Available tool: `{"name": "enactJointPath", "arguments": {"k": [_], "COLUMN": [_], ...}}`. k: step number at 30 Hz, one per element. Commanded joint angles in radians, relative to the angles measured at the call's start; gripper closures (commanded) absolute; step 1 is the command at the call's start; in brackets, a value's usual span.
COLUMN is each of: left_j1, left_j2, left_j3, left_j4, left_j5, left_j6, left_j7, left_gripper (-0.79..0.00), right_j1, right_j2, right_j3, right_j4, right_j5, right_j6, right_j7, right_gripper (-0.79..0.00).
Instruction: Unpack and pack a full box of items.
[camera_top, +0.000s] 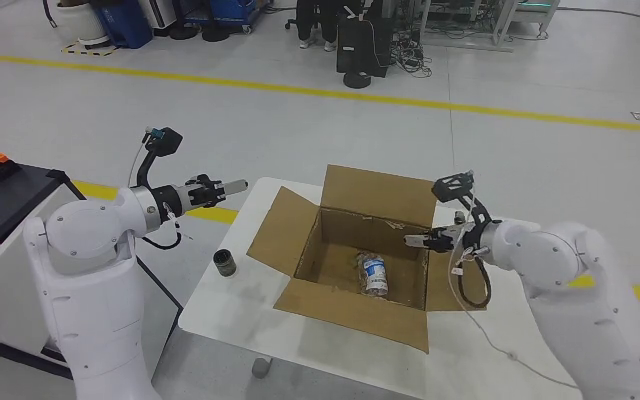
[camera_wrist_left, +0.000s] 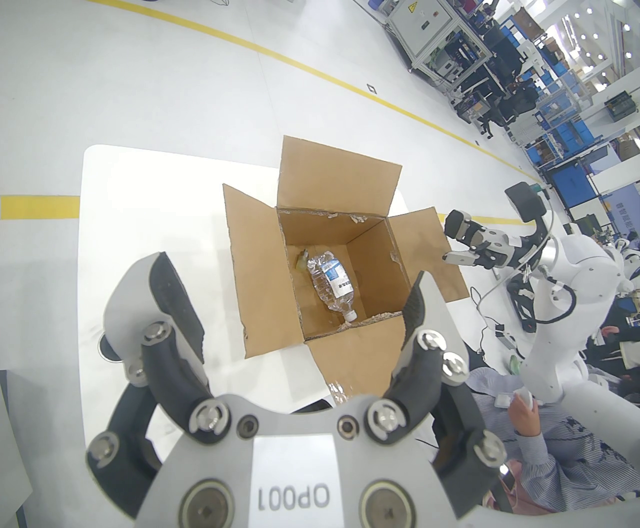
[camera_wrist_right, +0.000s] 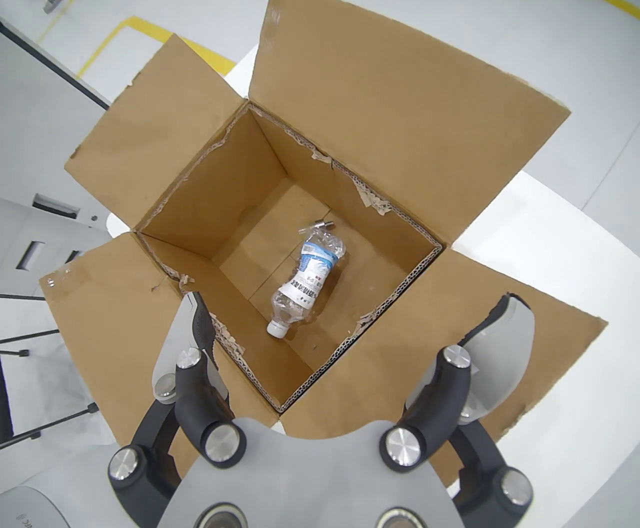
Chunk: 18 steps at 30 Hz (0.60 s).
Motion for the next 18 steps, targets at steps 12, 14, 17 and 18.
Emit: {"name": "enactJointPath", "arguments": {"k": [12, 14, 17, 18], "left_j1": [0.0, 0.0, 0.0, 0.0], "left_j2": [0.0, 0.0, 0.0, 0.0], "left_j3": [0.0, 0.0, 0.0, 0.0], "left_j4": [0.0, 0.0, 0.0, 0.0], "left_j5": [0.0, 0.0, 0.0, 0.0], "left_j6": [0.0, 0.0, 0.0, 0.0], "left_j7": [0.0, 0.0, 0.0, 0.0], "left_gripper": [-0.785, -0.785, -0.785, -0.785], "right_j1": [0.282, 0.314, 0.361, 0.375], "right_j2": [-0.072, -0.085, -0.107, -0.114], "right_j3": [-0.316, -0.354, -0.41, -0.431], "right_j4": [0.244, 0.292, 0.365, 0.39], "right_j5": [0.027, 0.022, 0.03, 0.025], "right_j6": [0.203, 0.247, 0.289, 0.301], "right_j7": [0.139, 0.144, 0.151, 0.155], "right_gripper": [-0.785, -0.785, -0.785, -0.785]}}
